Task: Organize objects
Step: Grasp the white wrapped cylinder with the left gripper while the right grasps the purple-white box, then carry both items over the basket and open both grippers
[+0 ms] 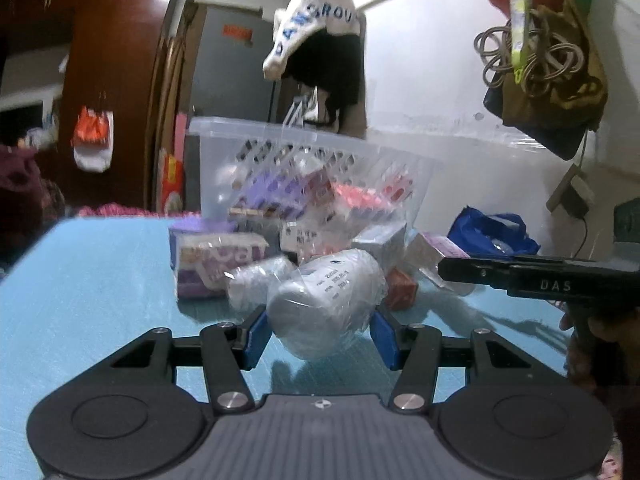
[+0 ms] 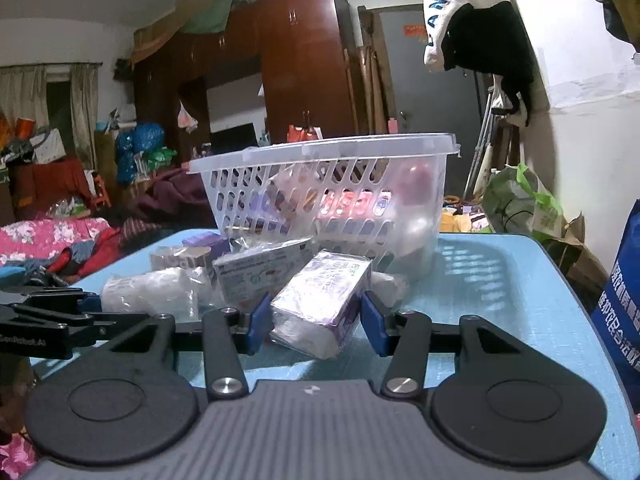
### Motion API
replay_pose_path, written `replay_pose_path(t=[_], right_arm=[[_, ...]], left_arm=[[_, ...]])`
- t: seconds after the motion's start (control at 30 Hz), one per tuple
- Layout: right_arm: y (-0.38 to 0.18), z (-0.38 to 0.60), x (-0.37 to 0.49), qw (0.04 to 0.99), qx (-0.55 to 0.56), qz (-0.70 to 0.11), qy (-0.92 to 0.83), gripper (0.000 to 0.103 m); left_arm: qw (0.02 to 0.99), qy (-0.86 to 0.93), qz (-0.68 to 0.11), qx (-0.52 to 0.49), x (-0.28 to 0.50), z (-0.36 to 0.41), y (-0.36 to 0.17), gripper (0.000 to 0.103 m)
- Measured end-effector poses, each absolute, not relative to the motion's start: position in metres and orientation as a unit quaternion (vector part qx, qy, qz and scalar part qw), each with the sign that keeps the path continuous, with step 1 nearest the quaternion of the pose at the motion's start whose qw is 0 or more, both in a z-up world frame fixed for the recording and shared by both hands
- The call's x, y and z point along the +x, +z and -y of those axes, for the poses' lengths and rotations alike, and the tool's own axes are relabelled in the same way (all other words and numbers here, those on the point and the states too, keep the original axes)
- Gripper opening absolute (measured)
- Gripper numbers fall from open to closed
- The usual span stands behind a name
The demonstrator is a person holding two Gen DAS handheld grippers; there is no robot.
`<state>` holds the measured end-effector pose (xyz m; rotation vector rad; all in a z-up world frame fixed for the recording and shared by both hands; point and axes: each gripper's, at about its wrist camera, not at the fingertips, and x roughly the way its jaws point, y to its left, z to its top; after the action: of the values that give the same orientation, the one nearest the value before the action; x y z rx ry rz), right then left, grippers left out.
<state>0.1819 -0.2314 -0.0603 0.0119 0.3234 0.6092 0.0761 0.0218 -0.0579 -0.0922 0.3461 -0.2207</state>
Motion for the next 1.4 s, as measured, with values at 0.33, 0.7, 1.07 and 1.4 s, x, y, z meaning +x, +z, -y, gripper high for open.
replay_pose_path(t=[0.33,0.7,1.07,1.4], right_arm=[[-0.062,0.232,0.18,0.946,0.009,-0.14,0.292,0.052],[-0.06,0.235,0.172,0.953,0.019,-0.115,0.28,0.052],[0.064,0.185,0.214,0.966,-0.046,-0.025,0.252,0.052],[0.049,0.157,0.276,0.955,-0.082,-0.139,0.248,0.086]], left_arm=[[0.981,-0.111,-0.153,-0.034,0.066,-0.023,-0.057,0.058],[0.981,-0.128,-0.141,-0.043,0.064,-0.027,-0.057,0.058],[0.991,-0.099,-0.083,-0.034,0.163,-0.036,0.062,0.058],[0.987,-0.041,-0.154,-0.006,0.23,-0.037,0.061,0.073]])
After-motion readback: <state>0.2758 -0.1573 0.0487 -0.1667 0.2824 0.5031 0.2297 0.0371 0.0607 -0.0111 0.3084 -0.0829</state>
